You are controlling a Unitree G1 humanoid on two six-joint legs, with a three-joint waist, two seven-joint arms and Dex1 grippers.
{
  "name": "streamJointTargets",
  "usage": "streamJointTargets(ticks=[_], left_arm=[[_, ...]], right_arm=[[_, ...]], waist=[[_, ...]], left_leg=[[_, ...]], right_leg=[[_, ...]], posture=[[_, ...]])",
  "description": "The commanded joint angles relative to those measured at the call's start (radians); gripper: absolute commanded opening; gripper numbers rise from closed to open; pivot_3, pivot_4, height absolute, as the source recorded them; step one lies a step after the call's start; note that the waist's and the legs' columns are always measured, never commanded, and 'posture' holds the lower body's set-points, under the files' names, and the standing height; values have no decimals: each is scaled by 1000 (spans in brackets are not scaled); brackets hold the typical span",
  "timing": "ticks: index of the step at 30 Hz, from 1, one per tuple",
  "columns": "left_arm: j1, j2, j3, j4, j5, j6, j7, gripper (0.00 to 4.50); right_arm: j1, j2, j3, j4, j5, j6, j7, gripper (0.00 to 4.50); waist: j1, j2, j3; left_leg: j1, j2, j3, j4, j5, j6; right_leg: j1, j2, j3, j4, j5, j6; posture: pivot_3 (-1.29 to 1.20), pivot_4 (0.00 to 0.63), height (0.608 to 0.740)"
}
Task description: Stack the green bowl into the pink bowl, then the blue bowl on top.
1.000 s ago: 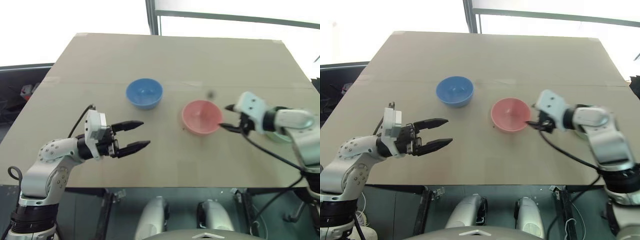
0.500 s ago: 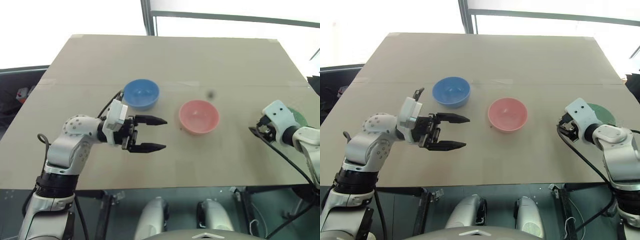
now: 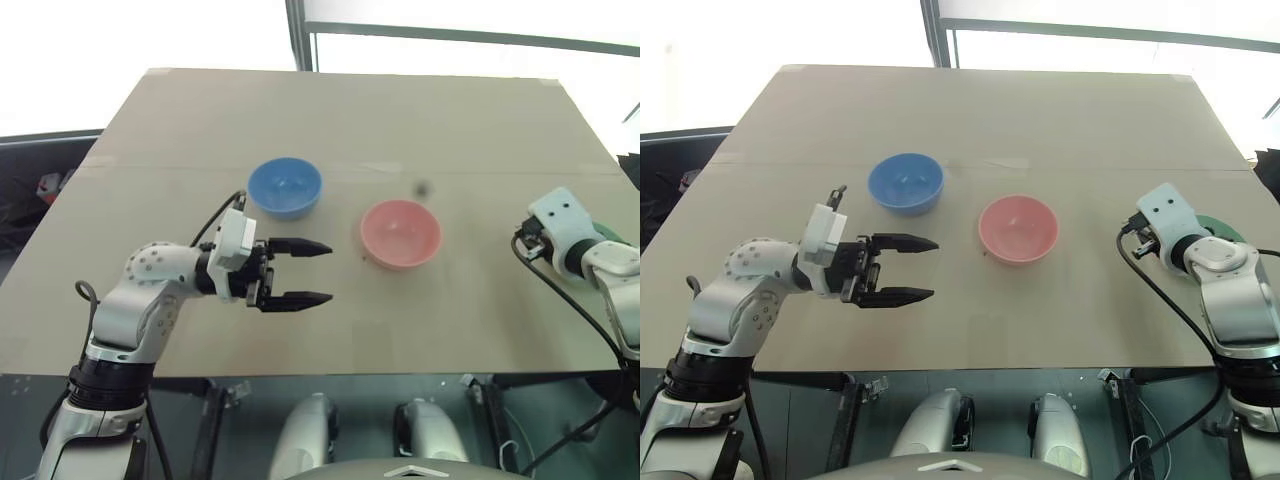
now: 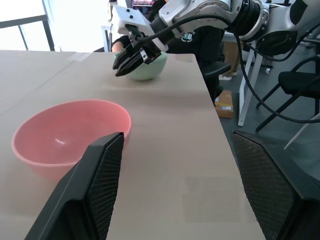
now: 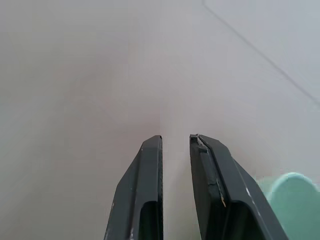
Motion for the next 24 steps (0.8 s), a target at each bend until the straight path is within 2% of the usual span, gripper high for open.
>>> streamJointTargets(ticks=[1,3,4,5,6,7,21,24], left_arm=[[-1,0,24,-32,-19,1,11,3602],[-4,-1,21,-30,-19,1,13,3602],[-7,-2,19,-27,-20,2,13,3602],[-11,-2,18,-23,-19,2,12,3602],[-15,-3,16,-20,-19,2,11,3602],[-19,-4,14,-16,-18,3,11,3602],[-28,-10,13,-20,-17,23,15,3602],[-27,-9,16,-25,-19,27,18,3602]], right_arm=[[21,-15,-78,-86,29,49,4,1240],[40,-20,-83,-99,15,66,-18,1557],[47,-11,-90,-106,8,78,-38,1911],[57,1,-95,-114,3,97,-58,2611],[62,9,-98,-119,1,110,-73,2680],[69,21,-101,-126,2,121,-87,2941],[177,104,-81,-96,-32,108,-217,2941],[168,111,-94,-77,-29,77,-225,2045]], waist=[[0,0,0],[0,0,0],[-1,0,0],[-1,0,0],[-1,0,0],[-1,0,0],[-2,0,0],[-1,0,0]], left_leg=[[0,0,0,0,0,0],[0,0,0,0,0,0],[0,0,0,0,0,0],[0,0,0,0,0,0],[0,0,0,0,0,0],[0,0,0,0,0,0],[0,0,0,0,0,0],[0,0,0,0,0,0]], right_leg=[[0,0,0,0,0,0],[0,0,0,0,0,0],[0,0,0,0,0,0],[0,0,0,0,0,0],[0,0,0,0,0,0],[0,0,0,0,0,0],[0,0,0,1,0,0],[0,0,0,1,0,0]], posture=[[0,150,740],[0,150,740],[0,150,740],[0,150,740],[0,150,740],[0,150,740],[0,150,740],[0,150,740]])
